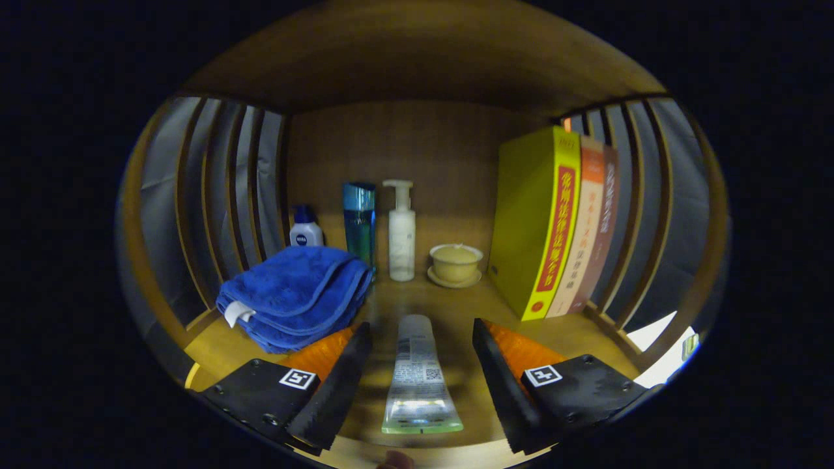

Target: Pull open the drawer, take out the items inside it, and place them on the countertop above the cabinet.

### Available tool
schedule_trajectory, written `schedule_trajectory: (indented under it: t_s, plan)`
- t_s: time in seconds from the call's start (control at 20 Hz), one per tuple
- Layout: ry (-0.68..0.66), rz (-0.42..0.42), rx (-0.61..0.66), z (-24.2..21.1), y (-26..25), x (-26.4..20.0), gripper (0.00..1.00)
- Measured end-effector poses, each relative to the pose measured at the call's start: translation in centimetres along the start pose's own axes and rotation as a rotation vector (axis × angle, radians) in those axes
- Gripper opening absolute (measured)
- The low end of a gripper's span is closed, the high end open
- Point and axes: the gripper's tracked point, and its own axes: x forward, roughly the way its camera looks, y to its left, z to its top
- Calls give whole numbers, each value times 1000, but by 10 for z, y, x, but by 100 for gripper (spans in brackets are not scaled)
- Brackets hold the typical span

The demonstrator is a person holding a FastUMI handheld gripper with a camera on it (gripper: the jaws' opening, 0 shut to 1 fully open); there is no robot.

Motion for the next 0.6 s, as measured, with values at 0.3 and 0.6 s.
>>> schedule_trajectory:
  t_s: [0.3,0.6]
  plan:
    - [-142,-113,28,38,-22,-86,100]
    - [-228,-178,30,42,-29,-163,100]
